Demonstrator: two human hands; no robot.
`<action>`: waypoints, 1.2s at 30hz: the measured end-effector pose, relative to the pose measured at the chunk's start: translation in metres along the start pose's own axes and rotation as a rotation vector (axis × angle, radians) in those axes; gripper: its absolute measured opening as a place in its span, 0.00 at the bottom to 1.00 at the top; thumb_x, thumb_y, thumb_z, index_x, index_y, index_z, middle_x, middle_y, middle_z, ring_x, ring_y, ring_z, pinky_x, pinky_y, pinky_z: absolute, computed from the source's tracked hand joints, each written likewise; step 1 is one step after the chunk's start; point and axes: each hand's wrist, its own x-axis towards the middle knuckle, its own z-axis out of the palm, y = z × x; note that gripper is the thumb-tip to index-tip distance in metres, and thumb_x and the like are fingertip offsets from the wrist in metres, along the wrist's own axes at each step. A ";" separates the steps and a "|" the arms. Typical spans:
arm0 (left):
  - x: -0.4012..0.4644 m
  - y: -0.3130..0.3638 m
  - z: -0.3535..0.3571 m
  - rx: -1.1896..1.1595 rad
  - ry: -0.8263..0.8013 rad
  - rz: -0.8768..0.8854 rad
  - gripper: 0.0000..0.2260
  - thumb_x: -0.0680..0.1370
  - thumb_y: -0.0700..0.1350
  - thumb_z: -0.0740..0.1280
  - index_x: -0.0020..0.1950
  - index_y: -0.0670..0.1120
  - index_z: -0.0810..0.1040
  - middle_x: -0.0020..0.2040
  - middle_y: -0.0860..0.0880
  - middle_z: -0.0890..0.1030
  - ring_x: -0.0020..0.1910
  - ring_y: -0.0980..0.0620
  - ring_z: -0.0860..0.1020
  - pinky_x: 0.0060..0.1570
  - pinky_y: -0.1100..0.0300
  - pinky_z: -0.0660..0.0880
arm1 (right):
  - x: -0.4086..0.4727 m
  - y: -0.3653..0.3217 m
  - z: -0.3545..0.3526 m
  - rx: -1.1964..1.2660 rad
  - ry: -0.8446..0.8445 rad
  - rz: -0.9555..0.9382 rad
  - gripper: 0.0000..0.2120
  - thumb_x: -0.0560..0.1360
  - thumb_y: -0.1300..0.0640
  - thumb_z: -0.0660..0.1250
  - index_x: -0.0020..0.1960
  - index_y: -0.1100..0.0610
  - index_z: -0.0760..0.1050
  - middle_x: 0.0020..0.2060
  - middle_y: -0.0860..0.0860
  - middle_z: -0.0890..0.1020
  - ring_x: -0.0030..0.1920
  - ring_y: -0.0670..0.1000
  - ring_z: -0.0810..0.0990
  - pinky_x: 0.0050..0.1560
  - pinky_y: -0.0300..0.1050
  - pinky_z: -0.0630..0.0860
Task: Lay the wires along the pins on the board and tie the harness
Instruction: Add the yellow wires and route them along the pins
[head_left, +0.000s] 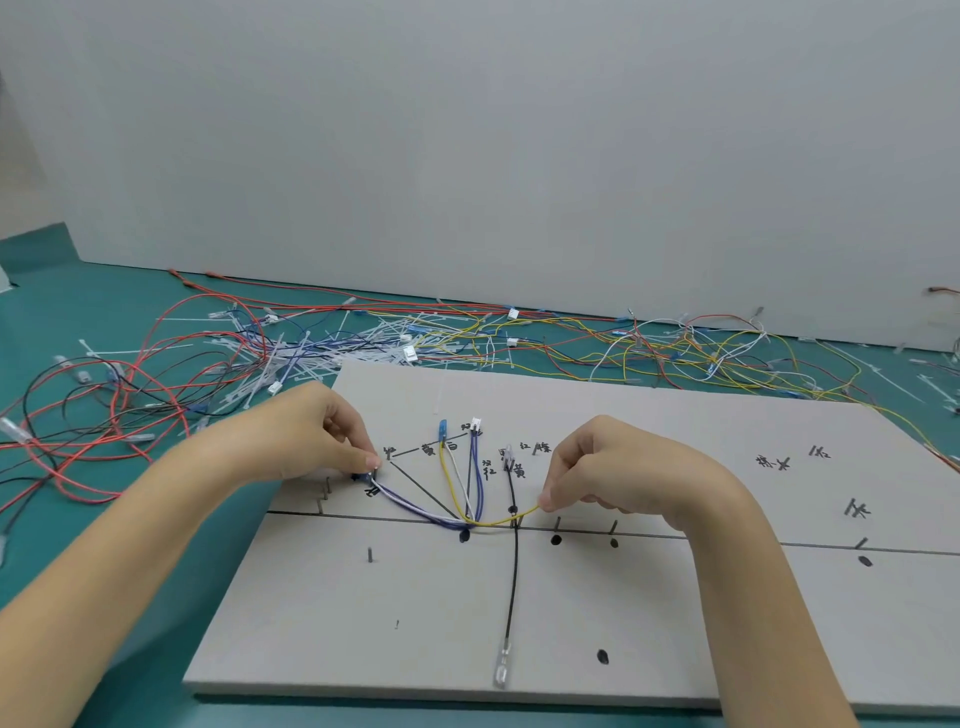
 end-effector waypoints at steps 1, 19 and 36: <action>-0.001 0.000 0.000 -0.002 -0.002 0.000 0.05 0.71 0.49 0.76 0.35 0.55 0.85 0.25 0.56 0.75 0.24 0.60 0.68 0.25 0.71 0.62 | 0.000 0.000 0.000 0.001 -0.001 -0.001 0.08 0.70 0.58 0.73 0.34 0.55 0.79 0.20 0.42 0.70 0.21 0.40 0.66 0.23 0.31 0.60; -0.010 0.017 -0.002 -0.091 -0.046 0.151 0.17 0.63 0.66 0.70 0.40 0.55 0.85 0.38 0.50 0.84 0.36 0.54 0.76 0.42 0.55 0.73 | 0.000 0.001 -0.001 0.003 -0.004 0.005 0.06 0.71 0.58 0.73 0.36 0.56 0.79 0.18 0.41 0.68 0.19 0.40 0.66 0.21 0.29 0.59; -0.026 0.051 0.064 0.213 0.032 0.519 0.04 0.74 0.53 0.72 0.45 0.55 0.85 0.43 0.61 0.80 0.48 0.63 0.73 0.51 0.60 0.71 | -0.001 0.000 -0.001 0.008 0.032 0.042 0.07 0.68 0.56 0.74 0.38 0.60 0.82 0.22 0.47 0.70 0.26 0.48 0.64 0.25 0.36 0.59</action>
